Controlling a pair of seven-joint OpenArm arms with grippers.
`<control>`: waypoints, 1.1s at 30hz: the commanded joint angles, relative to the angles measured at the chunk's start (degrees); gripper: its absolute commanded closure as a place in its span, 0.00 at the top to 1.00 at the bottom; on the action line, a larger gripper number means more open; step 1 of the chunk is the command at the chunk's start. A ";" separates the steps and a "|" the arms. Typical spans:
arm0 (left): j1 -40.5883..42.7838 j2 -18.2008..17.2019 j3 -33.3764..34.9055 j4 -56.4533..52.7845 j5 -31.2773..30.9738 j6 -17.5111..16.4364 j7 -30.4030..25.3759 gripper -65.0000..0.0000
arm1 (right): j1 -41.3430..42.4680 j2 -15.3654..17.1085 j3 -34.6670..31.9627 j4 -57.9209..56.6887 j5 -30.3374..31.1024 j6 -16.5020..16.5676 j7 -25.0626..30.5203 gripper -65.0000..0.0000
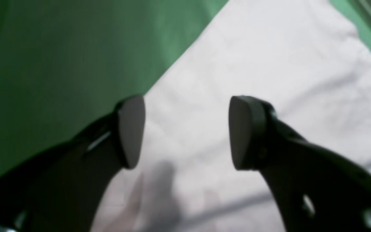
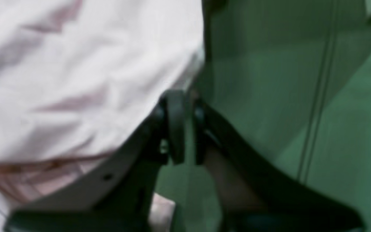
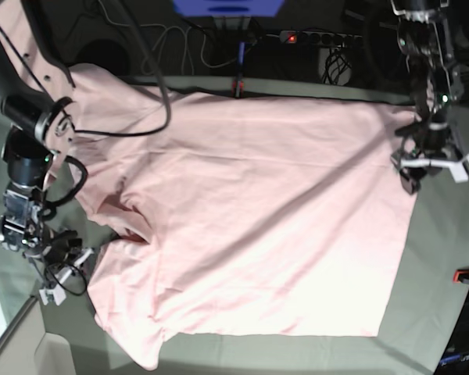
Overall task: Layout the t-shirt on the table in an organized manner, then fold the t-shirt properly
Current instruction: 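Grasp the shirt fabric near the sleeve with the right gripper, then drag the grasped fabric away from the left gripper to smooth it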
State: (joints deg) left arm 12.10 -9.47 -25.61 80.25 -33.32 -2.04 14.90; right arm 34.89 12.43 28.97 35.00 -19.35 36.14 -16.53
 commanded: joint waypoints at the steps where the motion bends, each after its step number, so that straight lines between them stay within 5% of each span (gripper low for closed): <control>1: -0.71 -0.59 -0.11 -0.82 0.05 -0.20 -0.87 0.61 | 0.75 0.89 0.08 1.44 1.02 0.21 1.02 0.21; 5: -1.59 -0.68 -0.11 -5.04 0.05 -0.20 -0.87 0.61 | -1.27 0.89 0.08 1.08 1.02 0.30 0.31 0.42; 8: -1.59 -0.68 -0.02 -5.92 0.05 -0.20 -0.87 0.61 | -3.73 0.54 -0.27 1.17 1.11 0.65 -0.83 0.48; 10: -1.24 -0.50 -0.02 -5.83 0.05 -0.29 -0.96 0.61 | -5.14 -0.95 -0.36 1.26 1.11 3.73 -0.92 0.48; 21: -1.15 -0.59 -0.28 -5.83 0.05 -0.29 -0.96 0.61 | -8.13 -2.62 -0.36 2.75 0.94 3.86 -1.27 0.48; 26: -1.15 -0.50 -0.02 -5.92 0.05 -0.29 -0.96 0.61 | -12.35 -4.29 -0.36 14.18 0.94 3.86 -8.12 0.48; 33: -1.50 -0.42 -0.02 -5.92 0.05 -0.29 -0.96 0.61 | -17.18 -8.25 -4.31 26.58 0.94 3.86 -10.06 0.48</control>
State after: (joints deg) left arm 10.94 -9.23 -25.39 73.38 -33.06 -1.78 15.11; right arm 16.73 3.66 24.47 60.69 -18.87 39.79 -27.49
